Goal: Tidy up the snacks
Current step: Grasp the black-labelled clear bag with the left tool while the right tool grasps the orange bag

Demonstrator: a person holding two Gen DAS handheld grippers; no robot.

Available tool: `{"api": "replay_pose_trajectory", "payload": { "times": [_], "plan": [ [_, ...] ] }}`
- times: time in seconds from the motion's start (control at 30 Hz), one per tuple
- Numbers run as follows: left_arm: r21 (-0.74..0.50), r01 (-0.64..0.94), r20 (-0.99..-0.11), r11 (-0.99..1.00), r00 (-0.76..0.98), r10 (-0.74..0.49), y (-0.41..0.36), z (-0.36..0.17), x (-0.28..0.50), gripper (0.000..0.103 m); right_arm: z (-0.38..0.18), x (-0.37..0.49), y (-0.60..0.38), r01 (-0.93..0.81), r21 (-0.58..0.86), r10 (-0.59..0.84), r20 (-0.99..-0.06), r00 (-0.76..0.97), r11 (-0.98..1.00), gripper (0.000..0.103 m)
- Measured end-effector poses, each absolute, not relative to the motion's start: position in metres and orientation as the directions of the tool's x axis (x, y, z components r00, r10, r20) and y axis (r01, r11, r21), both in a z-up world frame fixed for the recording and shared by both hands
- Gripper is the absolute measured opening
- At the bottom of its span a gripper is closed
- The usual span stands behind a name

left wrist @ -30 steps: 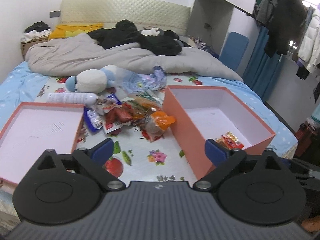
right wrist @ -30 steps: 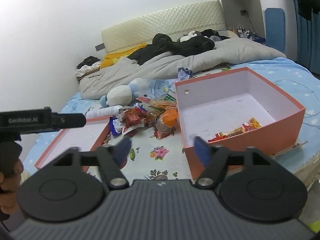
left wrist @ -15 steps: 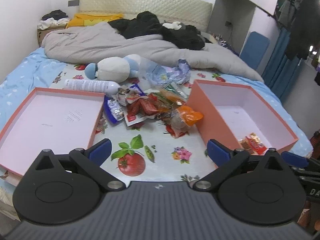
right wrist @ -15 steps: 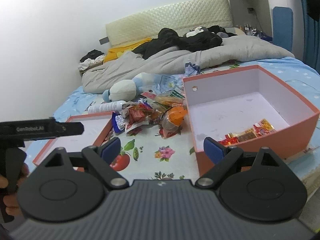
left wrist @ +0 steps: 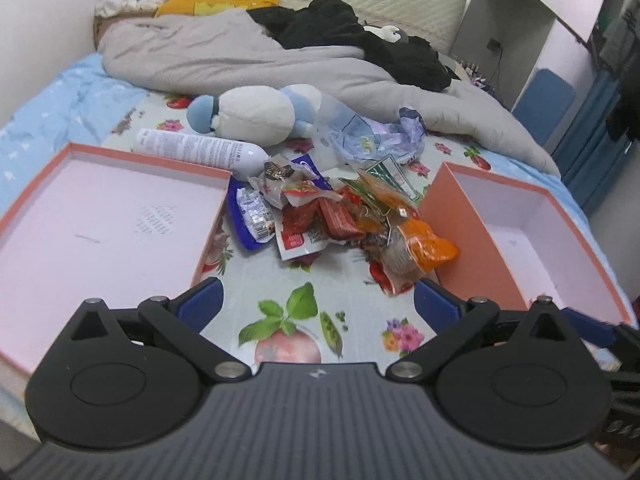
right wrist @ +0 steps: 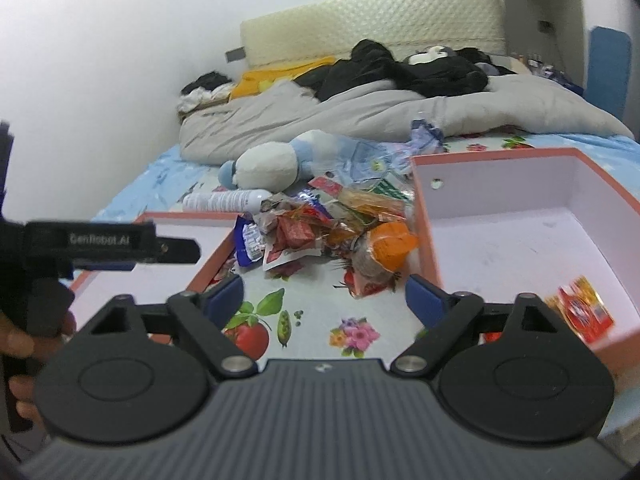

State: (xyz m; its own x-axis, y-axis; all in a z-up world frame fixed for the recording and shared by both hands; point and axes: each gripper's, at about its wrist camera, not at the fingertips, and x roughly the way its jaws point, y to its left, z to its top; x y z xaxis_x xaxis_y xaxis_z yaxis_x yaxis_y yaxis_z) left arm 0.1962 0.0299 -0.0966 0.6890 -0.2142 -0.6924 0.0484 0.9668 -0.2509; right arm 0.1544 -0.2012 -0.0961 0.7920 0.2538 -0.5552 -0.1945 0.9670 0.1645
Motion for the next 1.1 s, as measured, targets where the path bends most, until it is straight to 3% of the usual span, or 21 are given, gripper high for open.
{"api": "replay_pose_trajectory", "payload": {
  "times": [0.47, 0.67, 1.0, 1.1],
  "plan": [
    [-0.457, -0.001, -0.683, 0.890, 0.641, -0.350, 0.054, -0.151, 0.348, 0.101, -0.156, 0.282, -0.152, -0.217, -0.113, 0.080, -0.692, 0.717, 0.970, 0.082],
    [-0.394, 0.028, -0.720, 0.919, 0.612, -0.328, 0.053, -0.164, 0.410, 0.101, -0.175, 0.325, -0.138, -0.256, -0.225, -0.005, -0.761, 0.649, 0.940, 0.082],
    [-0.295, 0.133, -0.821, 0.946, 0.471, -0.322, 0.048, -0.196, 0.486, 0.079, -0.198, 0.355, -0.127, -0.308, -0.354, -0.120, -0.805, 0.581, 0.883, 0.082],
    [-0.260, 0.156, -0.847, 0.953, 0.437, -0.303, 0.045, -0.206, 0.496, 0.076, -0.202, 0.359, -0.125, -0.316, -0.363, -0.133, -0.814, 0.565, 0.877, 0.083]
  ]
}}
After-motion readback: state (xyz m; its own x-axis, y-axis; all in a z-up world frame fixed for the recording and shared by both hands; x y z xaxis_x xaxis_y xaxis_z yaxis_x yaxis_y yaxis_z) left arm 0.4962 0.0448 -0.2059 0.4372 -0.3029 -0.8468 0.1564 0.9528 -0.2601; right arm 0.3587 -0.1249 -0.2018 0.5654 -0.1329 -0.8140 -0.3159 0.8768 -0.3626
